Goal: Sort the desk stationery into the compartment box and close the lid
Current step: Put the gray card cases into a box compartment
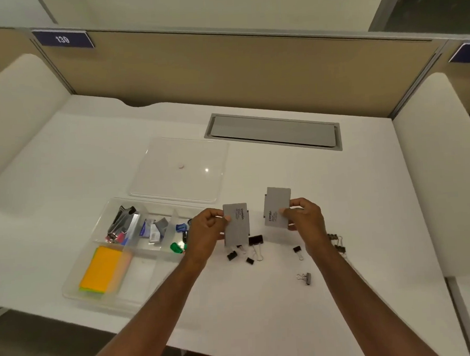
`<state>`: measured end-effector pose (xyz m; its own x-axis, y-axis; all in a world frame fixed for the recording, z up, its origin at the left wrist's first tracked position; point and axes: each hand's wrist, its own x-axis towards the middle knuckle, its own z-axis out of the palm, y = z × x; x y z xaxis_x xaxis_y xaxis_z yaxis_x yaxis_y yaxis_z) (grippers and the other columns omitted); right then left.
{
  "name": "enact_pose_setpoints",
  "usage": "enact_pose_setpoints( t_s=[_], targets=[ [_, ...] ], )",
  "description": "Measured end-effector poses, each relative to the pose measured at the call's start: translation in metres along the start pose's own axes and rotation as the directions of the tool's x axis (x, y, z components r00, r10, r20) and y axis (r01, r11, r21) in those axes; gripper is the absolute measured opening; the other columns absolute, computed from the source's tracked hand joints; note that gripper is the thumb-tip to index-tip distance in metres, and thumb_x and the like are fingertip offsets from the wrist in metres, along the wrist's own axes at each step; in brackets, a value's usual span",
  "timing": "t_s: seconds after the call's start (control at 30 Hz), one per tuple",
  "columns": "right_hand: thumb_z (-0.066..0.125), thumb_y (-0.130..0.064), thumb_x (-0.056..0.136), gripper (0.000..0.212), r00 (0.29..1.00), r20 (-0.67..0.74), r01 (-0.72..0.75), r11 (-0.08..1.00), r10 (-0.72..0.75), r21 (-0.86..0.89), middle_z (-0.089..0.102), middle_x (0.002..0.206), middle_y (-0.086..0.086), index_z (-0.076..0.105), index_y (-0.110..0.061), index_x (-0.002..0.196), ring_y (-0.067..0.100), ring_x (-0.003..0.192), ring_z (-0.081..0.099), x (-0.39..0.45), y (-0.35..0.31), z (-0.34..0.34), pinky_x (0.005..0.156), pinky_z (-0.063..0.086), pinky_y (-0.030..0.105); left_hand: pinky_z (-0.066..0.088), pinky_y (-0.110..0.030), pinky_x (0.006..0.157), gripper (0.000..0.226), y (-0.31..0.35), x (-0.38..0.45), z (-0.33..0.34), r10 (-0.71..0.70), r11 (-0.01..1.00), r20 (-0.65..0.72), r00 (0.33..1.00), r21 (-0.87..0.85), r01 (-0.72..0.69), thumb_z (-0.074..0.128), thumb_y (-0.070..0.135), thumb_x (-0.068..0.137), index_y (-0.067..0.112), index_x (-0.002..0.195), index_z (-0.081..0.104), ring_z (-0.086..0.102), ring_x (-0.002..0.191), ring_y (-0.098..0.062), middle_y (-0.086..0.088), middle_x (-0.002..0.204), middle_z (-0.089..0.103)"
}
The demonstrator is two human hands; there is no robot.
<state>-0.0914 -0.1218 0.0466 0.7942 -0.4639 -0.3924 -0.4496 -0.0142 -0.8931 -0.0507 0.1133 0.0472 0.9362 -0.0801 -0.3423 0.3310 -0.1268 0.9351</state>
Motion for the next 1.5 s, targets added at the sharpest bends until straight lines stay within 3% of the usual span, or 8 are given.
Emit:
enact_pose_setpoints(
  t_s=[0.17,0.43,0.57,0.9,1.0,1.17,1.33,1.5],
  targets=[
    [0.069,-0.008,0.085,0.015,1.000,0.004,0.014,0.996,-0.014,0.088,0.076,0.083,-0.005,0.067,-0.012,0.099,0.013,0.077,0.071,-0.030,-0.012,0.049,0.058,0.052,0.024,0.057,-0.020,0.059,0.007,0.000,0.001,-0.074,0.106,0.973,-0.074,0.992,0.211,-0.088,0.069,0.021,0.091,0.017,0.093,0.064,0.070,0.088,-0.013,0.001,0.095,0.074],
    [0.071,-0.002,0.086,0.044,0.993,0.006,0.117,0.986,-0.118,0.119,0.071,0.098,0.012,0.054,-0.018,0.123,0.025,0.088,0.072,-0.073,-0.030,0.130,0.067,0.060,0.036,0.045,-0.006,0.061,0.010,-0.011,-0.012,-0.186,0.300,0.862,-0.031,0.954,0.438,-0.257,0.076,0.022,0.085,0.025,0.084,0.067,0.068,0.083,0.000,0.015,0.085,0.073],
    [0.074,-0.002,0.086,0.064,0.988,-0.013,0.158,0.983,-0.157,0.098,0.070,0.098,0.003,0.044,-0.034,0.133,0.017,0.089,0.071,-0.088,-0.033,0.164,0.063,0.061,0.028,0.053,-0.021,0.068,0.012,-0.025,-0.019,-0.213,0.321,0.806,0.057,0.945,0.508,-0.304,0.078,0.024,0.082,0.025,0.082,0.067,0.068,0.080,0.003,0.015,0.081,0.073],
    [0.071,-0.010,0.090,0.044,0.981,-0.026,0.194,0.977,-0.193,0.091,0.077,0.086,-0.002,0.050,-0.037,0.118,0.014,0.084,0.074,-0.113,-0.029,0.221,0.060,0.059,0.025,0.058,-0.020,0.072,0.013,-0.043,-0.013,-0.257,0.356,0.832,0.040,0.934,0.443,-0.335,0.076,0.032,0.085,0.034,0.087,0.063,0.065,0.087,0.005,0.018,0.086,0.071],
    [0.070,-0.011,0.090,0.041,0.978,-0.022,0.210,0.973,-0.209,0.093,0.077,0.083,-0.003,0.052,-0.032,0.120,0.011,0.078,0.074,-0.118,-0.028,0.231,0.056,0.054,0.018,0.053,-0.039,0.086,0.014,-0.054,-0.007,-0.270,0.421,0.748,0.114,0.900,0.518,-0.415,0.079,0.031,0.080,0.032,0.086,0.066,0.063,0.089,-0.003,0.020,0.085,0.069],
    [0.068,-0.011,0.091,0.036,0.971,0.003,0.241,0.970,-0.241,0.026,0.076,0.080,0.000,0.054,-0.029,0.120,0.009,0.079,0.074,-0.124,-0.026,0.246,0.055,0.052,0.016,0.020,-0.039,0.119,0.015,-0.078,-0.003,-0.274,0.543,0.562,0.213,0.813,0.626,-0.540,0.078,0.033,0.078,0.030,0.086,0.065,0.054,0.121,-0.014,0.010,0.104,0.068],
    [0.066,-0.012,0.091,0.033,0.959,0.050,0.280,0.959,-0.279,-0.030,0.075,0.078,0.002,0.056,-0.032,0.115,0.013,0.079,0.074,-0.129,-0.017,0.253,0.055,0.053,0.018,0.019,-0.062,0.116,0.017,-0.085,-0.001,-0.272,0.619,0.272,0.391,0.681,0.706,-0.654,0.067,0.047,0.084,0.031,0.084,0.066,0.036,0.143,-0.027,0.004,0.128,0.059],
    [0.069,-0.019,0.089,0.024,0.946,0.105,0.323,0.927,-0.308,-0.192,0.070,0.074,0.002,0.059,-0.036,0.102,0.014,0.077,0.070,-0.132,-0.004,0.262,0.064,0.058,0.031,0.015,-0.063,0.118,0.021,-0.088,0.001,-0.273,0.596,0.281,0.387,0.704,0.721,-0.634,0.065,0.040,0.086,0.028,0.103,0.060,0.019,0.151,-0.025,-0.004,0.153,0.041]
  ],
)
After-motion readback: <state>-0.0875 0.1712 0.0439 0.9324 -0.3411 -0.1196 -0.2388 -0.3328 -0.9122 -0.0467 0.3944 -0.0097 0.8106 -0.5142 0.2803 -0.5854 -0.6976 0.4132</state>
